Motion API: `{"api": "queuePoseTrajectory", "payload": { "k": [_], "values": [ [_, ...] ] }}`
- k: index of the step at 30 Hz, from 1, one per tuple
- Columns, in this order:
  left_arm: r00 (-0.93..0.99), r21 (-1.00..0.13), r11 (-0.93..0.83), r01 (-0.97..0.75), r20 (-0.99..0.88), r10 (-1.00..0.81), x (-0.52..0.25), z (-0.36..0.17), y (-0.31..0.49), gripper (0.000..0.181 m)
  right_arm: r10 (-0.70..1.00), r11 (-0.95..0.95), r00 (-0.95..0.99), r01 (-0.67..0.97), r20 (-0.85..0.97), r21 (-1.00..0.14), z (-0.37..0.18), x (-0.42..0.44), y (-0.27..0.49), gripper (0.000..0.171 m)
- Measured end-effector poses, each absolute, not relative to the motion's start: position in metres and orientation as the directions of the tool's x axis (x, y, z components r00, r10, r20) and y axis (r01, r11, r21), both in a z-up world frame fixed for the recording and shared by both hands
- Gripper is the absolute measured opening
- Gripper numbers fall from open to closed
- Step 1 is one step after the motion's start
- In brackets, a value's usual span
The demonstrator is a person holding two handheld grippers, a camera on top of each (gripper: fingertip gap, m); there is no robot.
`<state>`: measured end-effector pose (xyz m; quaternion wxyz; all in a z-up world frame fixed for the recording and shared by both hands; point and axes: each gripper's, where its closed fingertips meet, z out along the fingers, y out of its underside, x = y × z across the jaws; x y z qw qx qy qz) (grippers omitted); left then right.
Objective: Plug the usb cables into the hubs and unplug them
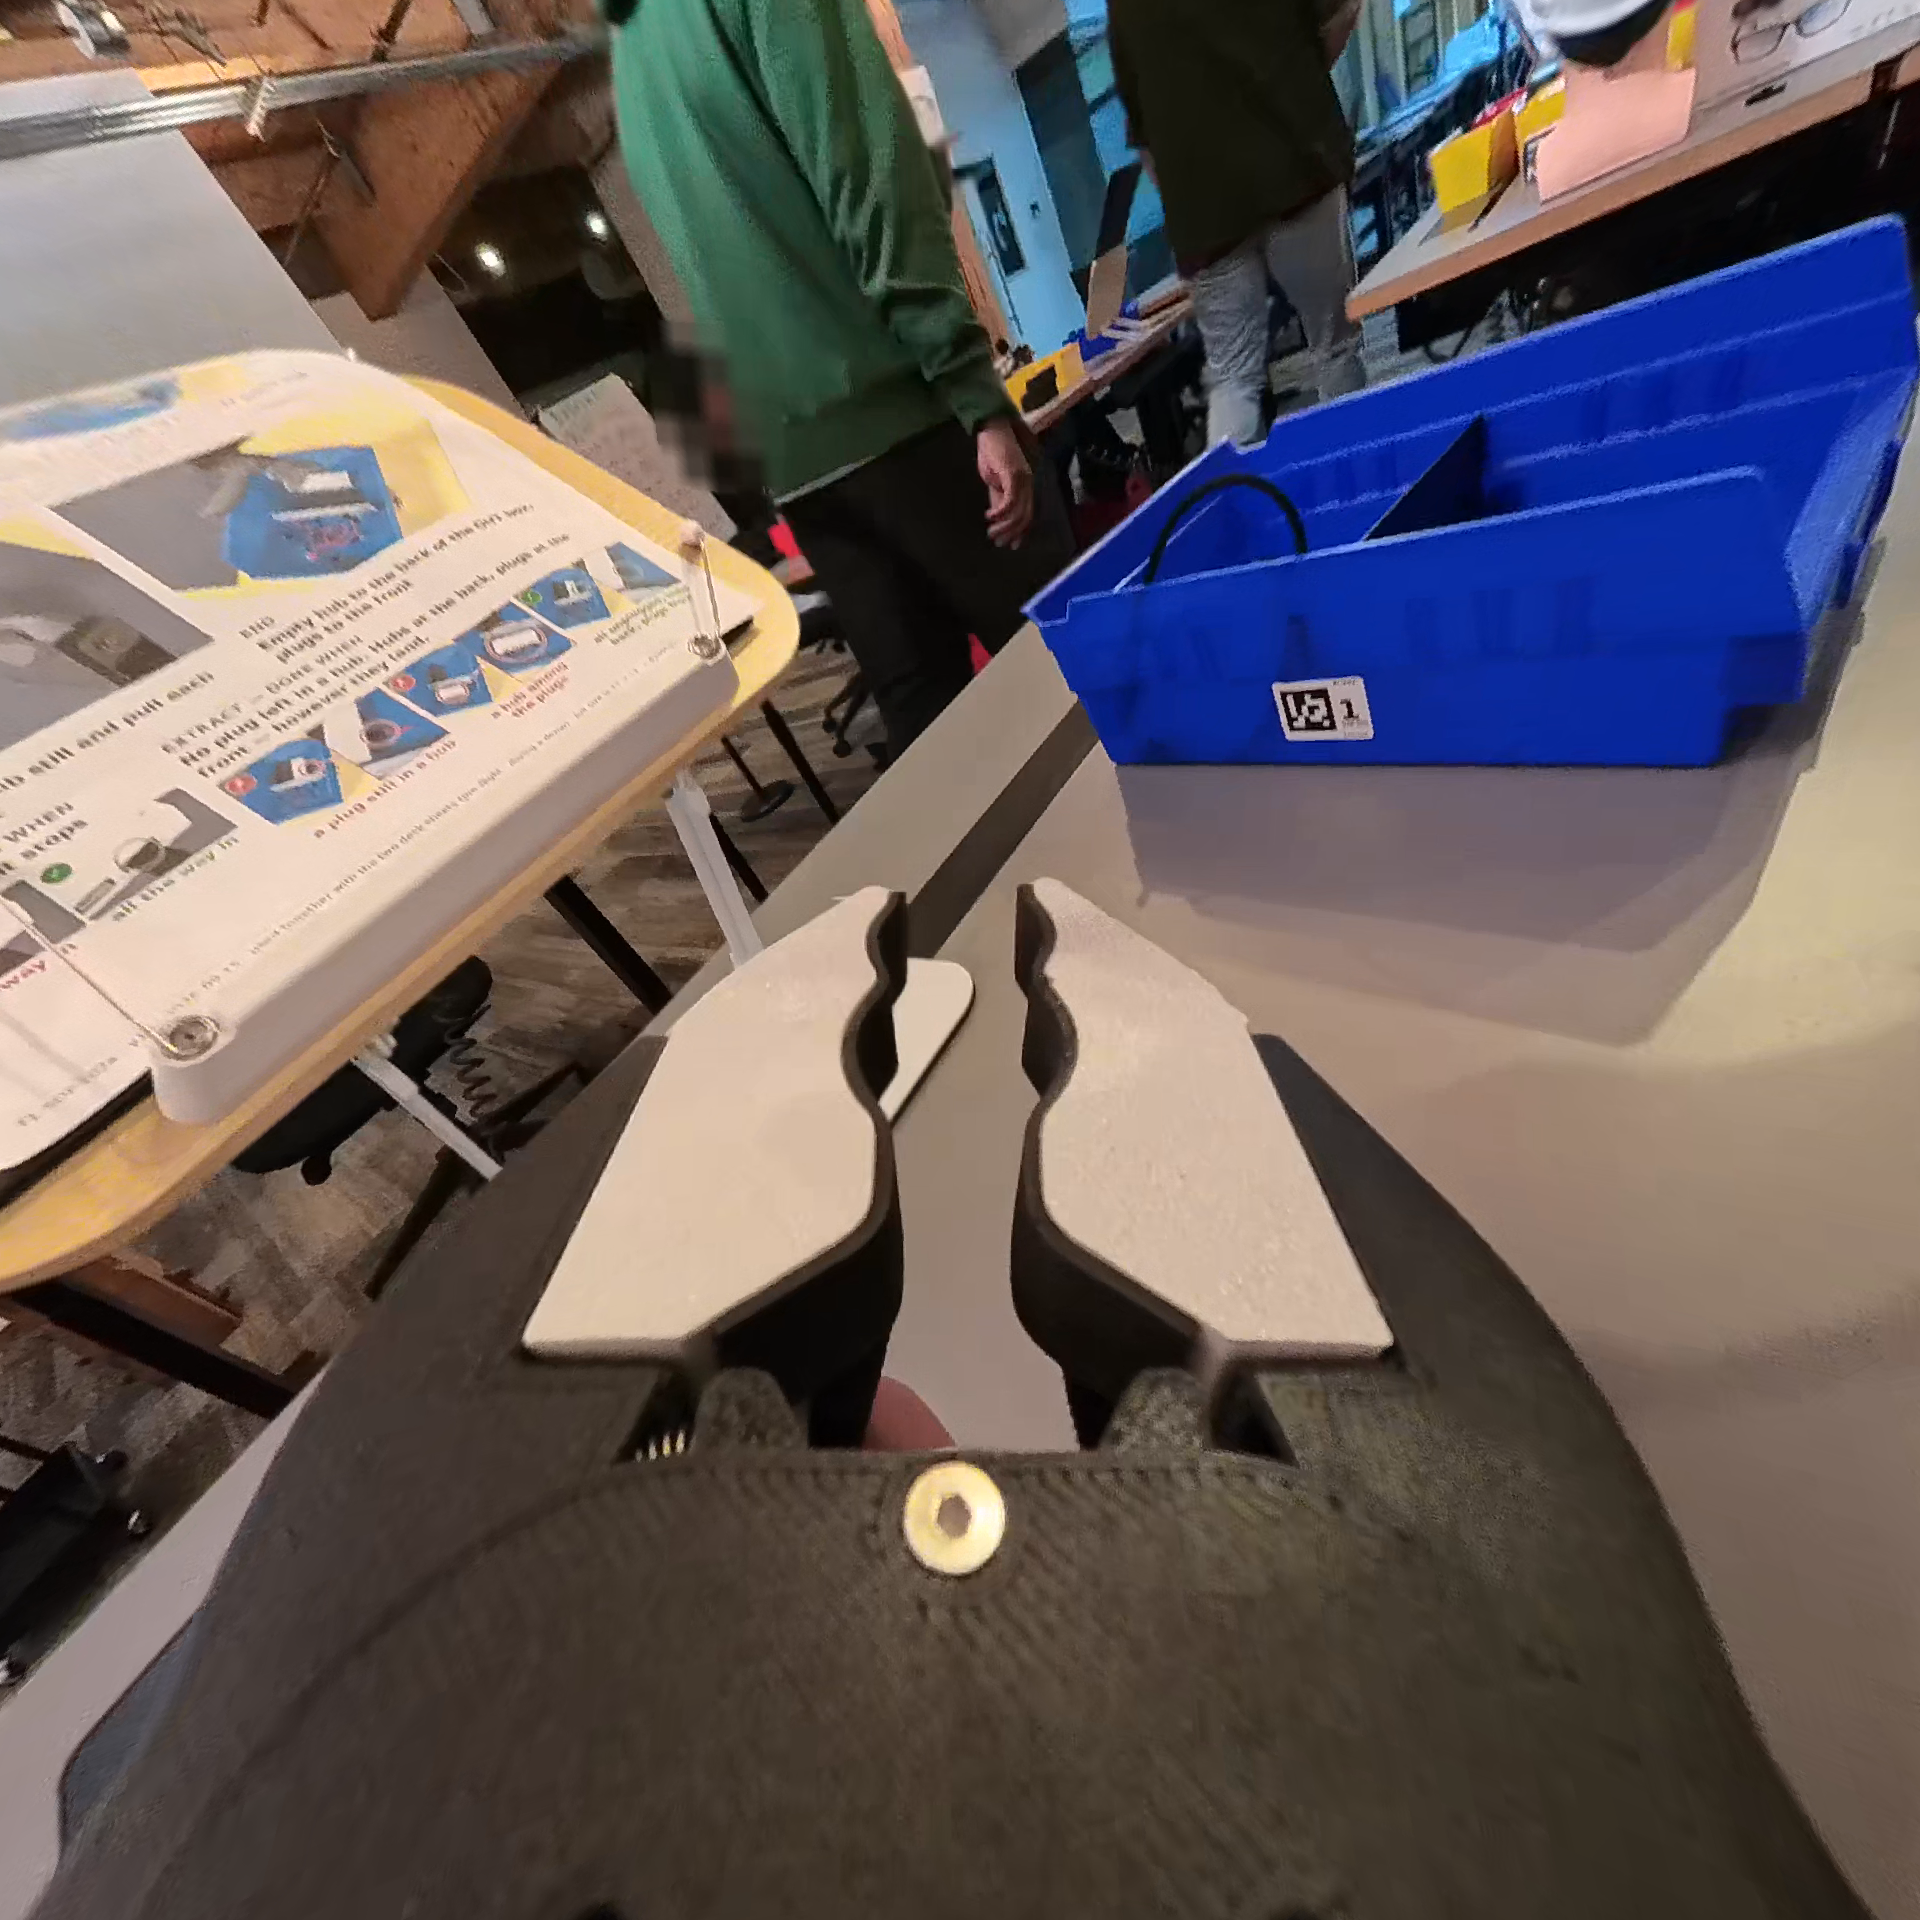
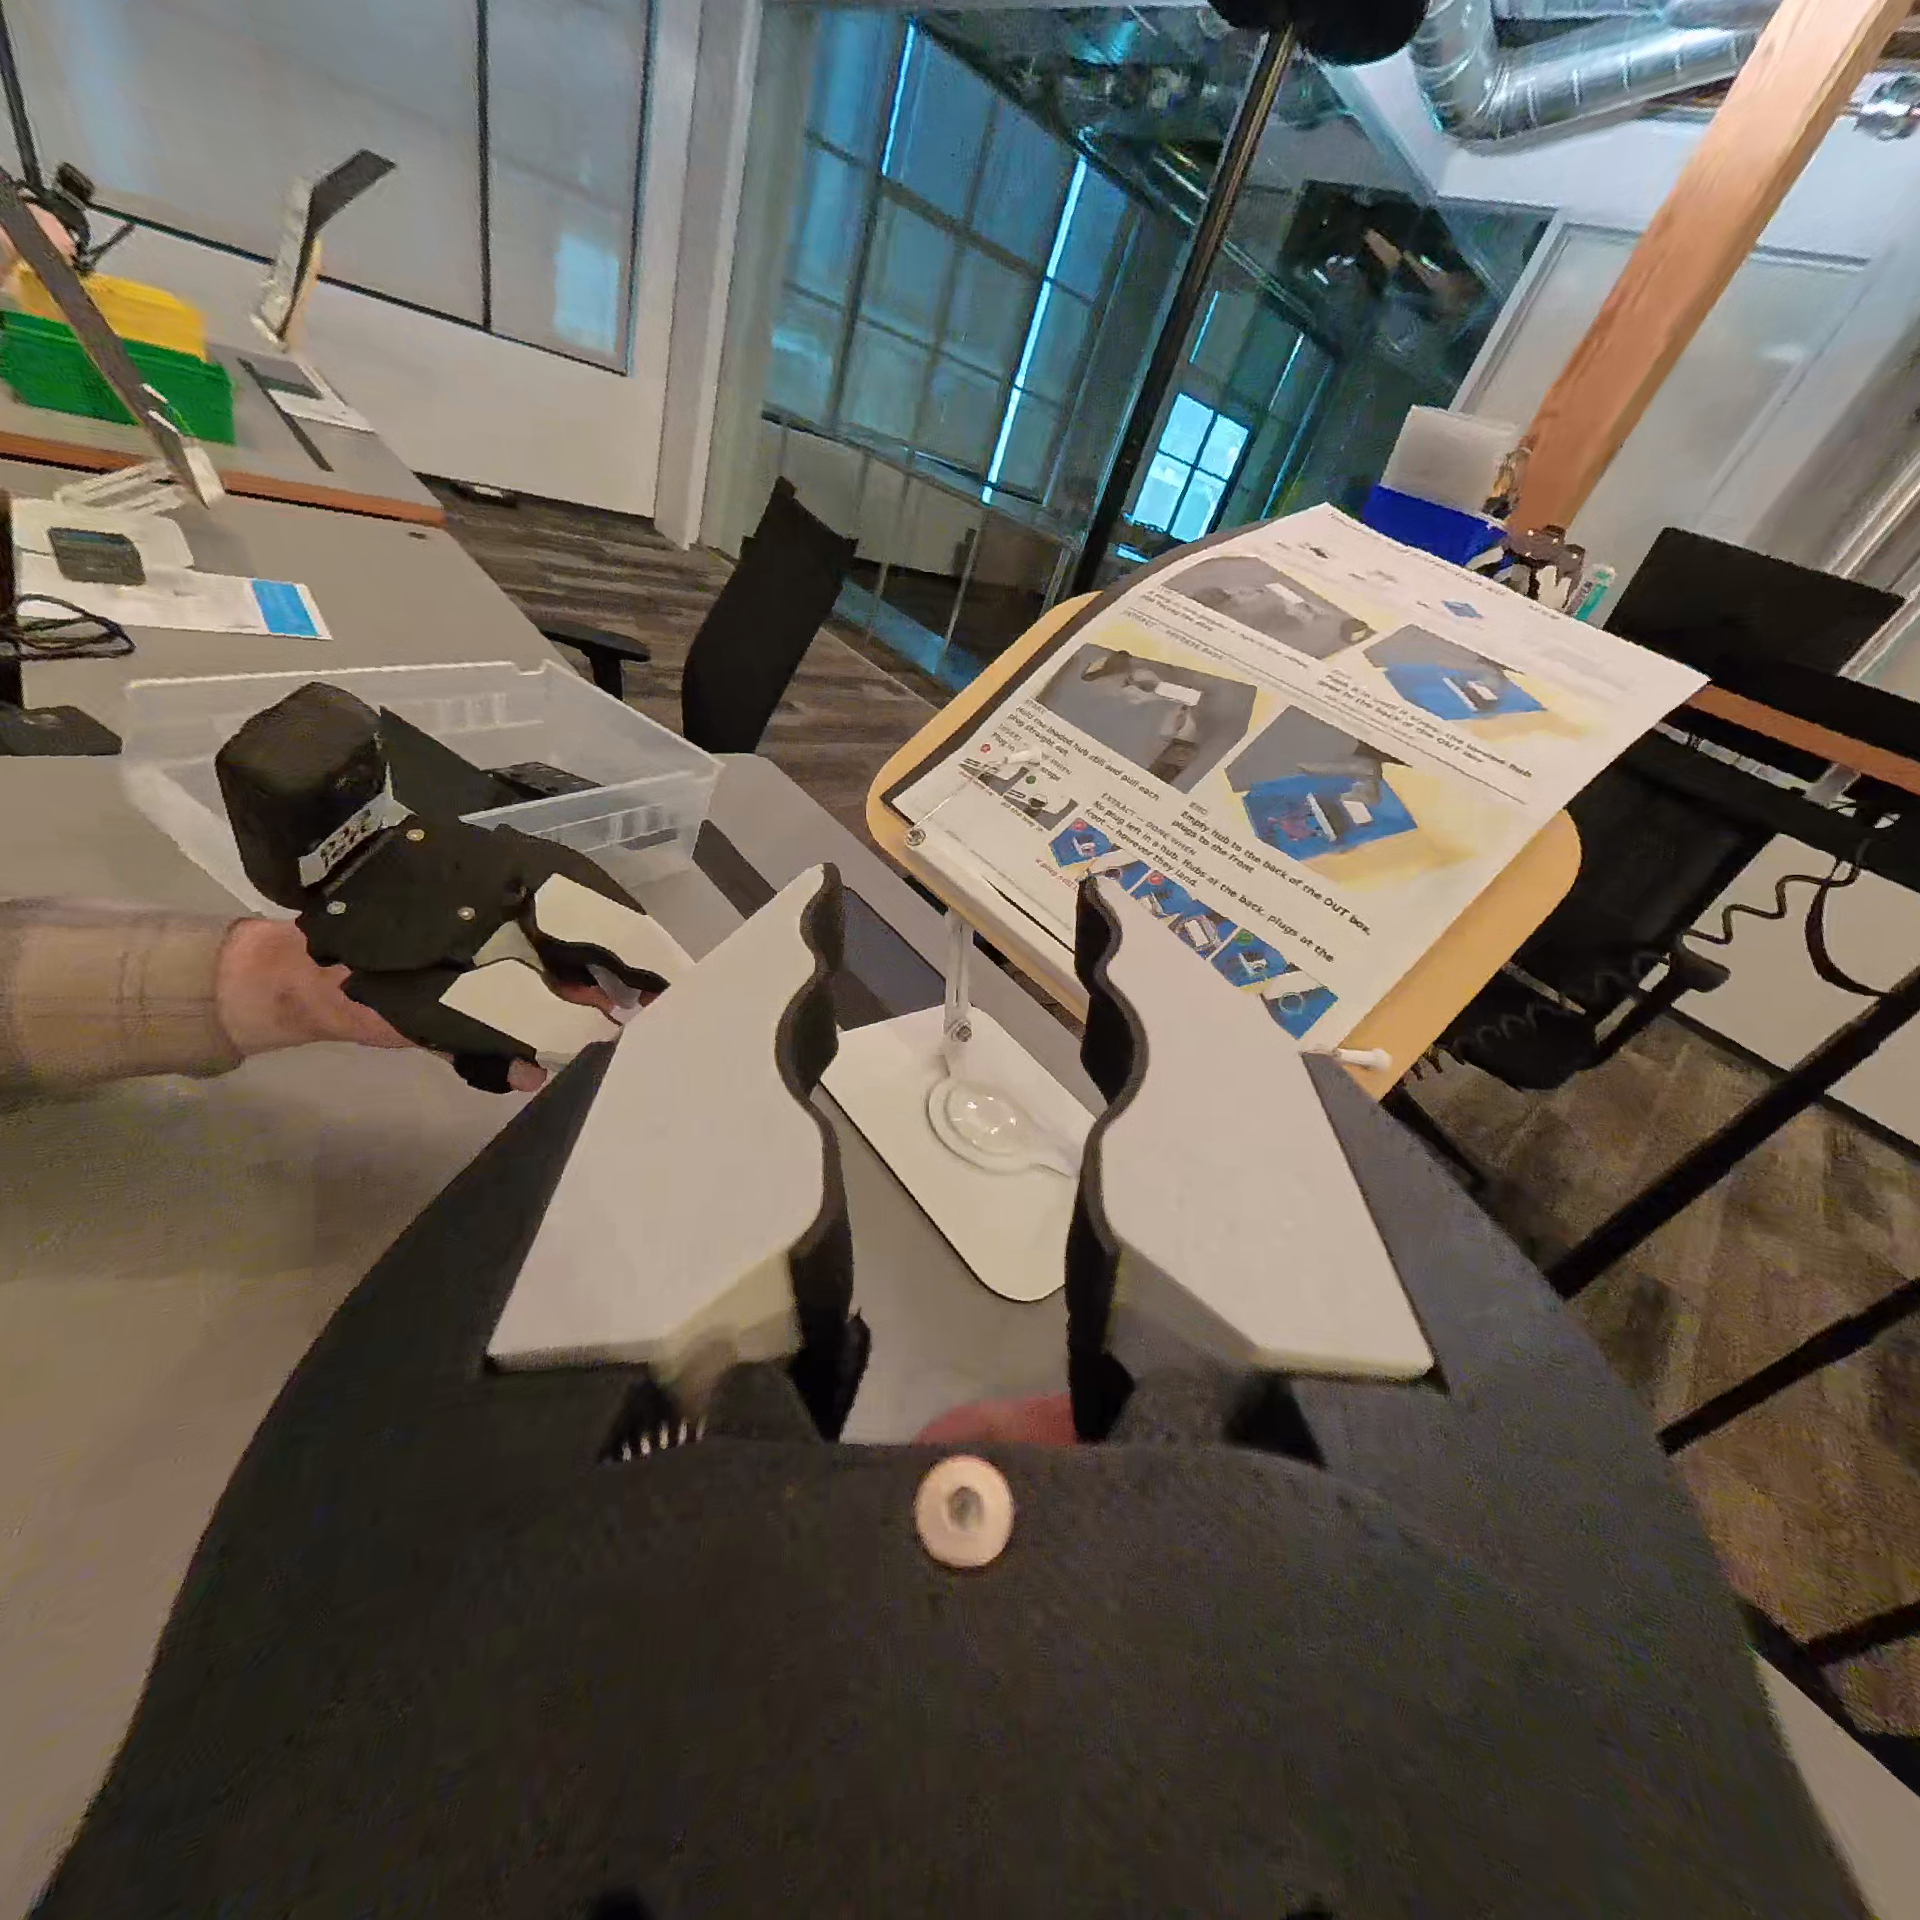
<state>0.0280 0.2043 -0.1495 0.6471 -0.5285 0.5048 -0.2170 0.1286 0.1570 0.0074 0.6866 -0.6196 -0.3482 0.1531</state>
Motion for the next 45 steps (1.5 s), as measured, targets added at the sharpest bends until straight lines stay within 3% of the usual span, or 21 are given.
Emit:
{"api": "queuePoseTrajectory", "payload": {
  "k": [3,10,14,17,20,27,37,39,45],
  "values": [
    [0.400,-0.901,0.365,-0.235,-0.432,-0.809,0.027,-0.136,0.201,0.020,0.698,0.166,0.683,0.135,0.213,-0.977,0.004,0.121,0.154,0.047],
    [0.494,-0.857,0.459,-0.236,-0.512,-0.702,-0.009,-0.075,0.206,0.026,0.754,0.123,0.635,0.114,0.168,-0.986,-0.015,0.092,0.150,0.061],
    [0.562,-0.765,0.479,-0.430,-0.642,-0.522,-0.072,-0.034,0.227,0.037,0.755,0.110,0.624,0.181,0.200,-0.977,-0.029,0.082,0.152,0.062],
    [0.558,-0.732,0.390,-0.559,-0.680,-0.476,-0.130,-0.024,0.250,0.041,0.750,0.105,0.625,0.211,0.216,-0.972,-0.035,0.084,0.156,0.062],
    [0.514,-0.698,0.232,-0.678,-0.675,-0.529,-0.190,-0.043,0.282,0.042,0.736,0.099,0.636,0.238,0.232,-0.966,-0.039,0.092,0.163,0.061],
    [0.459,-0.543,-0.121,-0.831,-0.548,-0.699,-0.305,-0.154,0.345,0.044,0.740,0.067,0.634,0.265,0.227,-0.962,-0.053,0.102,0.177,0.060],
    [0.278,-0.219,-0.206,-0.954,-0.377,-0.883,-0.323,-0.259,0.370,0.054,0.755,0.041,0.612,0.314,0.236,-0.948,-0.072,0.096,0.181,0.061],
    [0.283,-0.207,-0.225,-0.952,-0.320,-0.904,-0.318,-0.271,0.370,0.060,0.757,0.036,0.610,0.321,0.236,-0.947,-0.075,0.096,0.182,0.061],
    [0.258,-0.205,-0.199,-0.958,-0.320,-0.912,-0.318,-0.275,0.377,0.055,0.762,0.024,0.606,0.328,0.230,-0.945,-0.081,0.097,0.185,0.060]
  ]
}}
